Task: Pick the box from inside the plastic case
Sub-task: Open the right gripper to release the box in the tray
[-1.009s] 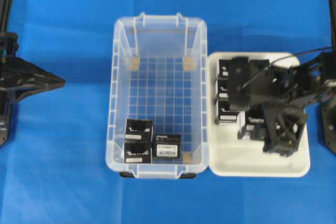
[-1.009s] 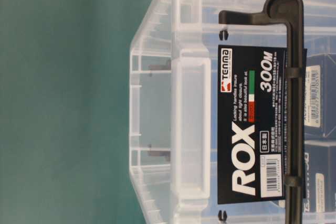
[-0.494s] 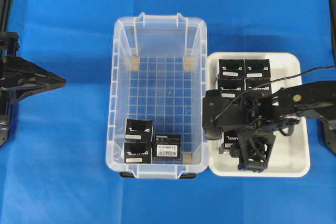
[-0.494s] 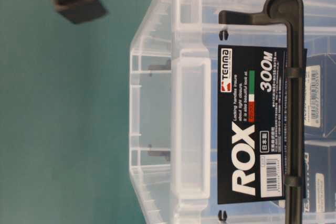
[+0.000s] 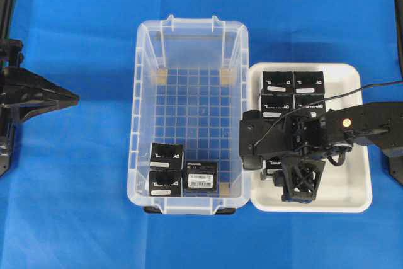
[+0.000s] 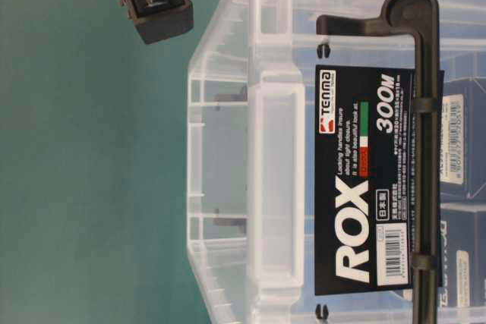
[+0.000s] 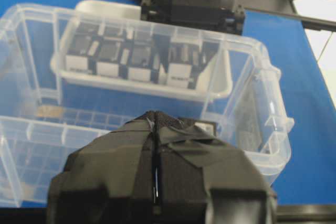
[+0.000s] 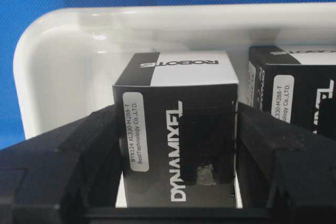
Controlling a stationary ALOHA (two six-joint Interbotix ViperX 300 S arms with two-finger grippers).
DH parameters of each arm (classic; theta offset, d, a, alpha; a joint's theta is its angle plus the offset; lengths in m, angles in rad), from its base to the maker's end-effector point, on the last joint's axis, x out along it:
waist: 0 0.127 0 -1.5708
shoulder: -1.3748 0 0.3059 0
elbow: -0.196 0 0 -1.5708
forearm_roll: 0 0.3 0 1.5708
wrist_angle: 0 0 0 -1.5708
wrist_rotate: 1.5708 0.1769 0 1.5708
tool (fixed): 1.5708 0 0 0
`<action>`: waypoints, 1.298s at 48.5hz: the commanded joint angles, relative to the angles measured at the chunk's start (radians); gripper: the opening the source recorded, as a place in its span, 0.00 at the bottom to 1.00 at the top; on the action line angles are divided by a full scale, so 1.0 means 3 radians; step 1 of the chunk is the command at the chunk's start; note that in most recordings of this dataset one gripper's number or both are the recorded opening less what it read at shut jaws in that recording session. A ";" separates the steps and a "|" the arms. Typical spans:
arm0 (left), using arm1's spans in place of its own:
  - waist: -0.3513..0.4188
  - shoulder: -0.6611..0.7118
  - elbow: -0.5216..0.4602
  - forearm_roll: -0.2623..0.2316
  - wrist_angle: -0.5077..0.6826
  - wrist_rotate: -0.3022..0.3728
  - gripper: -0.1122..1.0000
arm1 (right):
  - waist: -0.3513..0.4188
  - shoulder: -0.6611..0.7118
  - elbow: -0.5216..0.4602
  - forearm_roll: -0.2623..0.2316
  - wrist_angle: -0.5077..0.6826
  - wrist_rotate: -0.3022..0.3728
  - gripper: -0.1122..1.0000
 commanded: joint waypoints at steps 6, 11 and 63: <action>0.0005 0.0026 -0.0077 0.0010 -0.0015 0.0000 0.04 | -0.0010 0.0015 0.0005 -0.0005 -0.0020 0.0005 0.66; 0.0005 0.0026 -0.0077 0.0010 -0.0015 0.0000 0.04 | -0.0010 0.0015 0.0005 -0.0005 -0.0026 0.0010 0.66; -0.0005 0.0026 -0.0077 0.0010 -0.0020 0.0005 0.04 | -0.0077 -0.0885 -0.0378 -0.0051 0.0184 0.0353 0.94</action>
